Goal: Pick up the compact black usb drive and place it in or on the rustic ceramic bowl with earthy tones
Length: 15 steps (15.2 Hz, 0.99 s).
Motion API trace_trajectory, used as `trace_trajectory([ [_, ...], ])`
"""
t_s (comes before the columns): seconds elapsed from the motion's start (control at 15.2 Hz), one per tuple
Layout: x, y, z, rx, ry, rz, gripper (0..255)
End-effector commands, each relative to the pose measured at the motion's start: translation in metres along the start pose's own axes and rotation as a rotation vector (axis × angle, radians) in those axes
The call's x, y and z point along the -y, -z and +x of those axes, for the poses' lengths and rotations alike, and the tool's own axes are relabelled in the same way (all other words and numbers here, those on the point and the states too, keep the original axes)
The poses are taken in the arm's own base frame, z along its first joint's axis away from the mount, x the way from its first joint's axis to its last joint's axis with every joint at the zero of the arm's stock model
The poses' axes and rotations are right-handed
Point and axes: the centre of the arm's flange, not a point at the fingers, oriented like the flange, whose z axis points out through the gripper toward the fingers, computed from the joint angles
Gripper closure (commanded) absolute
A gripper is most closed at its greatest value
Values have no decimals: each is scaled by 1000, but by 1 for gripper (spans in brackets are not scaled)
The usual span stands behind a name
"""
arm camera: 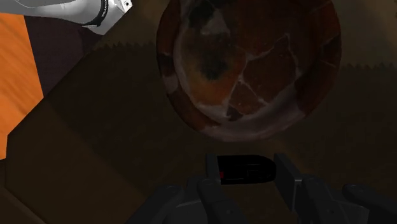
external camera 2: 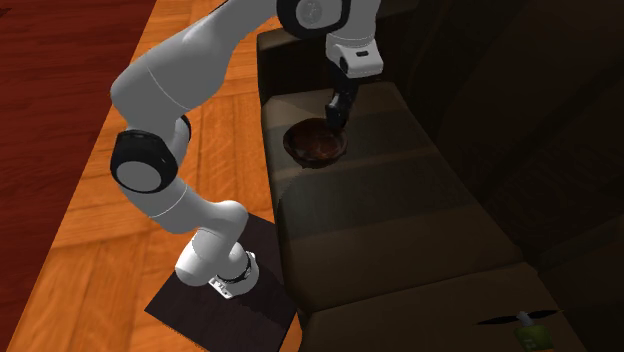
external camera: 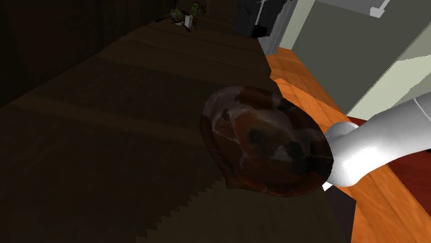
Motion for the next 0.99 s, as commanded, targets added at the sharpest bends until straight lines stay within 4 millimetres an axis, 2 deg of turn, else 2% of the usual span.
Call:
trace_trajectory([
  [0.0,0,3,-27,1,-1,0,255],
  [0.26,2,5,-77,1,-1,0,255],
  [0.92,2,-48,-78,1,-1,0,255],
])
